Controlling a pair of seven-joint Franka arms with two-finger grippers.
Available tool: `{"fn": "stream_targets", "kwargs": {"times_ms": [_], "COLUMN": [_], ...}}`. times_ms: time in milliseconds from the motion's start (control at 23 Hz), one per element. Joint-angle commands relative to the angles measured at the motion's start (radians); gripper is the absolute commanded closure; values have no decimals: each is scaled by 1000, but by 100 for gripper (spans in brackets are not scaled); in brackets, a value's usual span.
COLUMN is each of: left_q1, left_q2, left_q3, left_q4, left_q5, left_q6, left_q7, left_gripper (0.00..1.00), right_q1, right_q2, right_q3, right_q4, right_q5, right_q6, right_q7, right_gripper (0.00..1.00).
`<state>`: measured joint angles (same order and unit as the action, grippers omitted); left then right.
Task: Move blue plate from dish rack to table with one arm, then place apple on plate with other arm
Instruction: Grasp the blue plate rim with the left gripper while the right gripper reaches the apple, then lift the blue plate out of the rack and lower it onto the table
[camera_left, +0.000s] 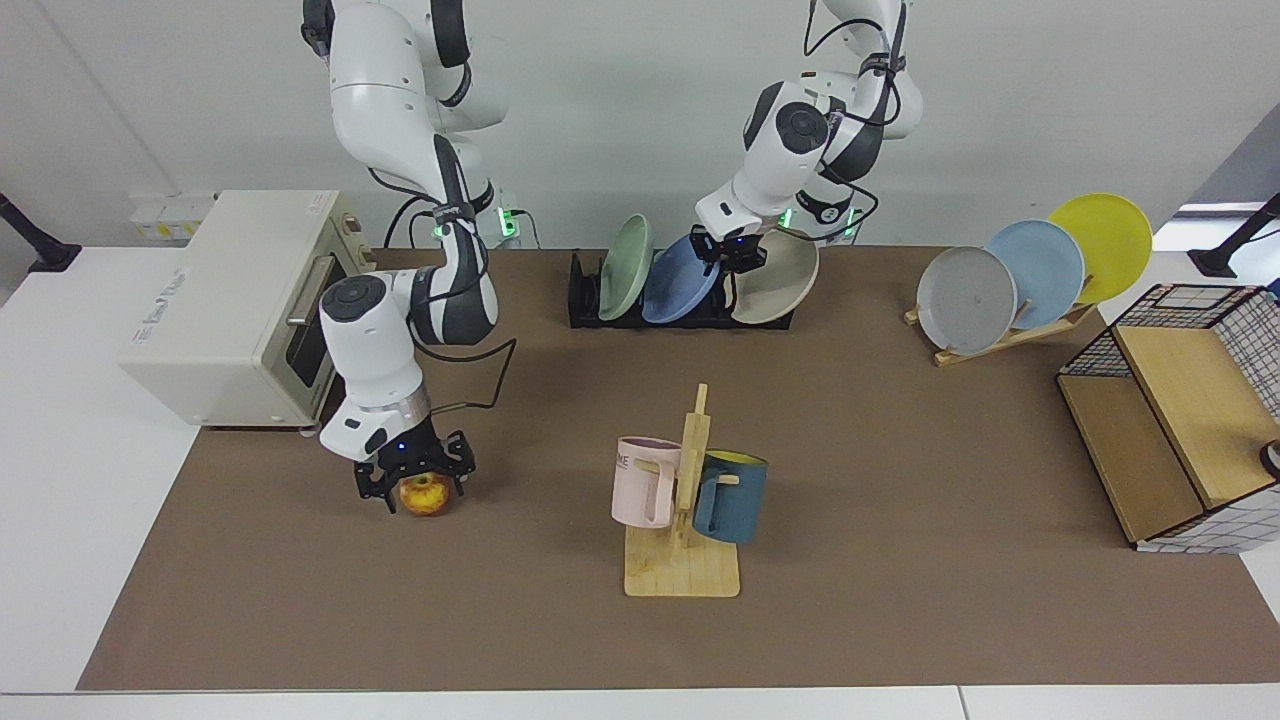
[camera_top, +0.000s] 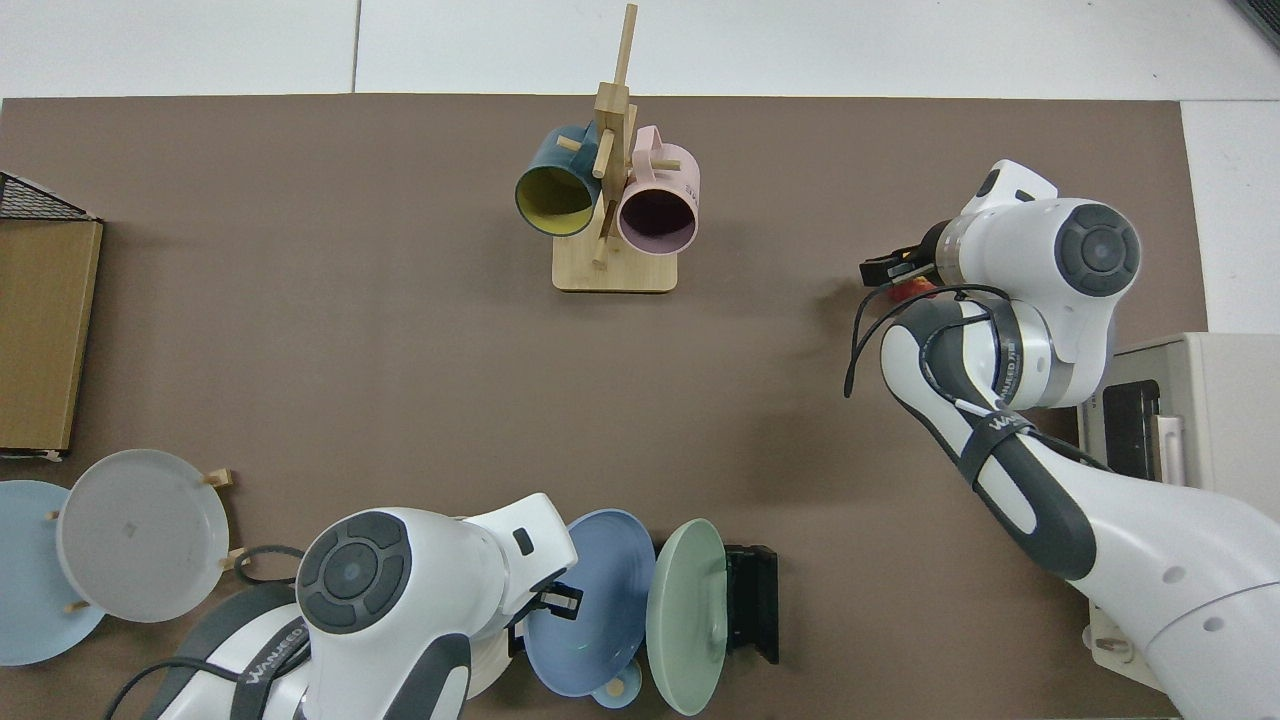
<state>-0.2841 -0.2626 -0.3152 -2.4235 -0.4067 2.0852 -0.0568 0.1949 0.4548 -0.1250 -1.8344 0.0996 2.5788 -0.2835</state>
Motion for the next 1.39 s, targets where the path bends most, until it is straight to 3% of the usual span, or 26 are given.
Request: {"fn": "stream_targets", "kwargs": {"times_ms": [0,87,174,348,391,435,565,609,652,826,957,1130,1348], "left_q1": [92,129,166,207,209,212,235,246,256,335,345,347,332], "left_q2": [-9,-3,-3,17,28,39,109,140,164,256,299,322,393], "left_q3": [-1,-2,1,1,1,5,48,48,50,48,48,48,35], "left_q4": [116,179,195,196,198,198,204,204,204,208,208,211,236], "left_q5": [113,146,146,129,129,123,-7,-71,-125,-297,-400,-437,-455], "left_q6": [-182,-262,-264,-128,-91,-61,12,45,79,133,144,154,222], "left_q7": [14,3,-2,41,57,69,90,127,164,313,412,425,425], "left_gripper": [100,100,100,100,100,100,100,100,100,100,100,100,100], "right_q1": [-3,-3,-2,-2,0,0,4,12,18,20,20,21,21], "right_q2": [16,18,18,15,13,12,8,8,7,-2,-19,-59,-114], "right_q3": [7,7,7,7,7,7,7,7,7,5,2,-2,-2], "right_q4": [-28,-28,-26,-37,-37,-39,-37,-33,-23,46,70,72,60], "right_q5": [28,28,28,28,28,28,25,26,26,32,32,16,8], "right_q6": [47,47,46,38,37,34,18,6,-2,-80,-106,-114,-212], "right_q7": [-75,-88,-88,-91,-92,-94,-95,-92,-89,-57,0,102,112], "right_gripper": [0,0,0,1,6,15,80,95,100,100,100,100,100]}}
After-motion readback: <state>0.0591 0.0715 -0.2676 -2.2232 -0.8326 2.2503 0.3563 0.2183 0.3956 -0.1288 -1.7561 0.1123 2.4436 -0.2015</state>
